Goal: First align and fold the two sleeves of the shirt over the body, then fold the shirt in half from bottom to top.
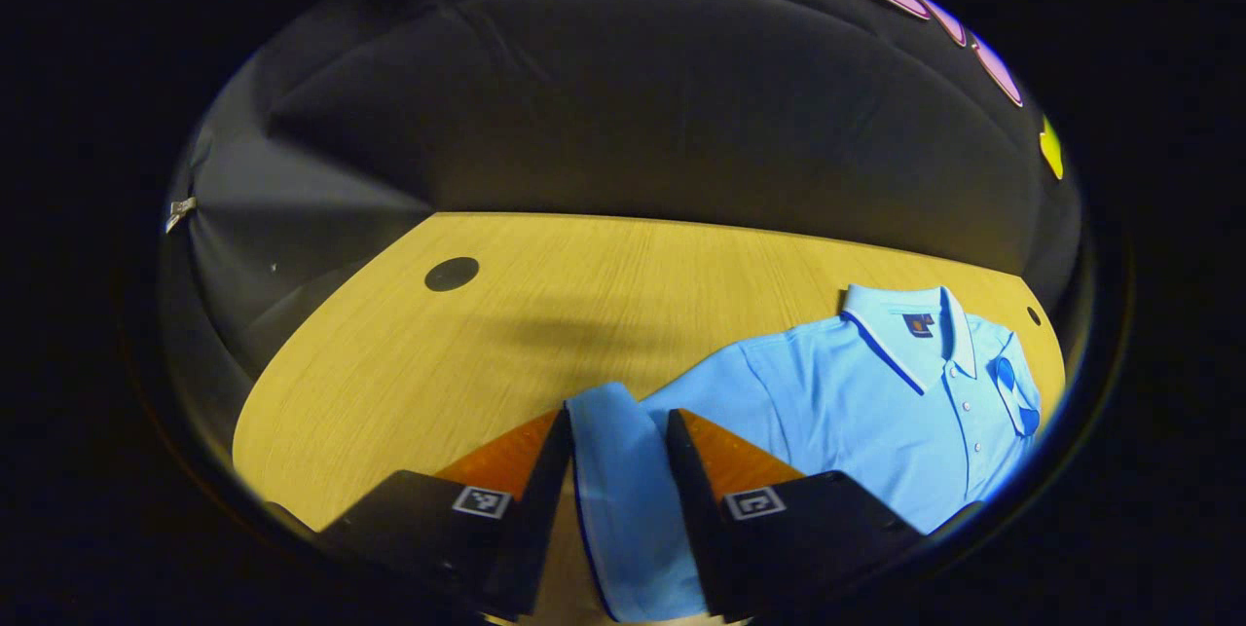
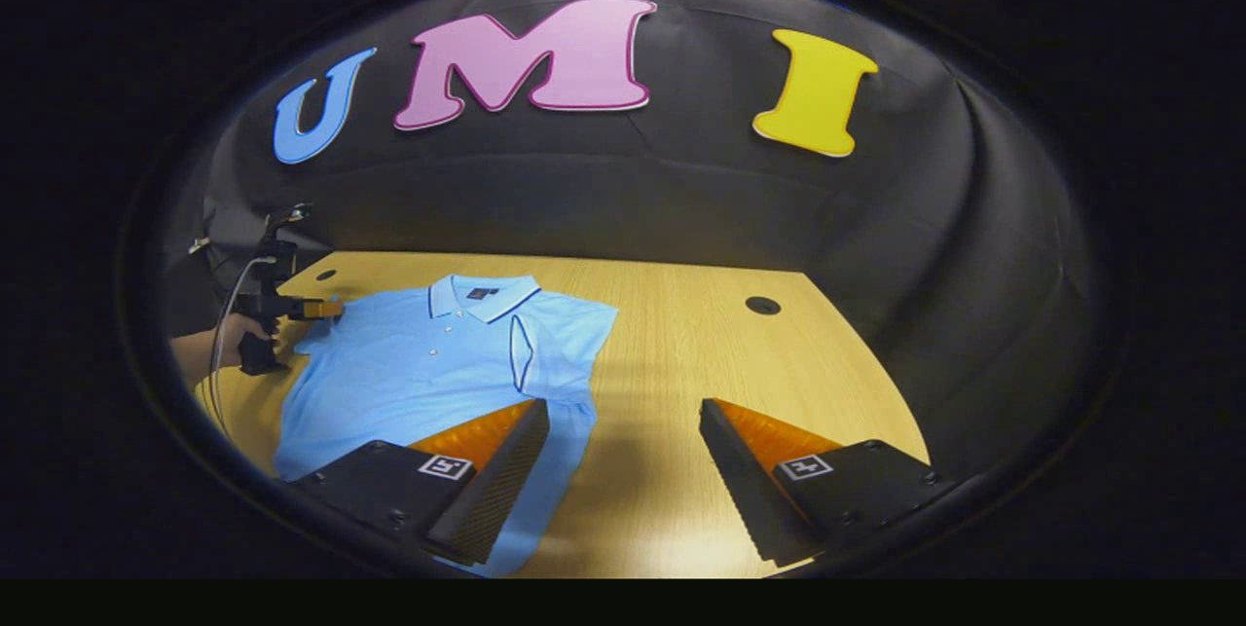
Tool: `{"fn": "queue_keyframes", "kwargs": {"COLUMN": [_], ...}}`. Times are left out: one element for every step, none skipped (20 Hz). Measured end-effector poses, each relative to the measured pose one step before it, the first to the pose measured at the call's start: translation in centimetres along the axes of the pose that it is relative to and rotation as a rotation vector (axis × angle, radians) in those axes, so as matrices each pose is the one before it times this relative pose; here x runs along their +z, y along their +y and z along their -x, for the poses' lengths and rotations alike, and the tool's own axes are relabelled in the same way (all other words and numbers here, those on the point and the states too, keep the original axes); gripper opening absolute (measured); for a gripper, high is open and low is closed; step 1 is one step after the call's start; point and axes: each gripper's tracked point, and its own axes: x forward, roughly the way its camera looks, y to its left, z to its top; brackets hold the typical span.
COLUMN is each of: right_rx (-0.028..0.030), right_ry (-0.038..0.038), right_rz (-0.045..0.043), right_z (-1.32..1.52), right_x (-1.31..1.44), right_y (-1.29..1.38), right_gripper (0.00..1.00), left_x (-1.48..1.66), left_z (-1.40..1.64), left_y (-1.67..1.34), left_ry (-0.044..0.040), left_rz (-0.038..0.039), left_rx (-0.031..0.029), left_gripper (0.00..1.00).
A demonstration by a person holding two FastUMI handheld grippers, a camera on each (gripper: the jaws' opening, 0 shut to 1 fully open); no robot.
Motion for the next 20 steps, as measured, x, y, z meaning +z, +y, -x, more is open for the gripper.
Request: {"fn": "queue_keyframes", "kwargs": {"right_rx": [0.00766, 0.00438, 0.0027, 0.0042, 0.00274, 0.00373, 0.00151, 0.00049, 0.0007, 0.00115, 0.00094, -0.00206, -0.00069, 0.00227, 0.00159, 0.0032, 0.00186, 0.00012, -0.00042, -0.00277], "right_ry": [0.00635, 0.00835, 0.00602, 0.00245, 0.00182, 0.00175, -0.00007, -0.00189, -0.00397, -0.0022, -0.00298, -0.00117, -0.00164, -0.00061, -0.00187, -0.00218, -0.00266, -0.00347, -0.00309, -0.00278], "right_rz": [-0.00542, 0.00276, 0.00505, 0.00116, -0.00392, -0.00882, -0.00889, -0.00912, -0.00972, -0.0097, -0.00835, -0.00455, -0.00265, -0.0019, -0.00139, -0.00114, 0.00058, 0.00096, 0.00043, -0.00015], "right_z": [0.059, 0.024, 0.073, 0.136, 0.207, 0.069, -0.033, -0.02, -0.012, -0.037, 0.065, 0.06, 0.105, 0.149, 0.216, 0.173, 0.163, 0.205, 0.208, 0.201], "right_x": [-0.358, -0.289, -0.267, -0.109, -0.152, -0.018, 0.103, 0.159, 0.096, 0.151, 0.044, 0.053, 0.012, 0.017, 0.03, 0.047, 0.093, 0.07, 0.026, -0.006], "right_y": [0.093, -0.032, -0.078, -0.036, -0.087, -0.039, -0.084, -0.119, -0.084, -0.094, -0.076, -0.102, -0.103, -0.008, 0.01, -0.02, -0.02, -0.085, -0.117, -0.184], "right_gripper": [0.98, 0.97, 0.97, 0.98, 0.98, 0.97, 0.97, 0.96, 0.97, 0.97, 0.96, 0.96, 0.97, 0.98, 0.98, 0.98, 0.97, 0.98, 0.98, 0.98], "left_x": [-0.001, 0.106, 0.02, 0.101, -0.026, 0.202, 0.339, 0.691, 1.007, 1.225, 1.147, 1.049, 0.859, 0.84, 0.705, 0.472, 0.197, 0.022, -0.235, -0.15], "left_z": [-0.09, 0.094, 0.13, 0.212, 0.011, 0.255, 0.349, 0.516, 0.68, 0.59, 0.686, 0.694, 0.549, 0.541, 0.598, 0.357, 0.218, 0.121, -0.046, -0.021], "left_y": [-0.269, -0.197, -0.27, -0.128, -0.172, -0.161, 0.057, -0.032, -0.493, -0.763, -1.107, -1.55, -1.576, -1.653, -1.808, -1.794, -1.708, -1.533, -1.578, -1.521], "left_ry": [-0.00209, -0.00122, 0.00072, 0.00443, 0.00689, 0.00544, -0.00641, -0.01354, -0.01867, -0.02136, -0.01559, -0.00982, -0.01462, -0.01271, -0.00764, -0.00617, -0.00261, 0.00321, 0.00508, 0.00919], "left_rz": [-0.00619, -0.00239, -0.00715, -0.00107, 0.00488, 0.00321, -0.00744, -0.01594, -0.01883, -0.01652, -0.00884, -0.00248, -0.00009, 0.00158, 0.0007, -0.00131, -0.00696, -0.01123, -0.00642, -0.00293], "left_rx": [0.00106, 0.00779, 0.00318, 0.00394, -0.00036, 0.00438, 0.00989, 0.00877, -0.00147, -0.00669, -0.01753, -0.02581, -0.02264, -0.02657, -0.02844, -0.02816, -0.02497, -0.02123, -0.02239, -0.0223], "left_gripper": [0.45, 0.29, 0.12, 0.1, 0.07, 0.06, 0.06, 0.06, 0.06, 0.06, 0.06, 0.06, 0.06, 0.06, 0.06, 0.06, 0.06, 0.06, 0.06, 0.11]}}
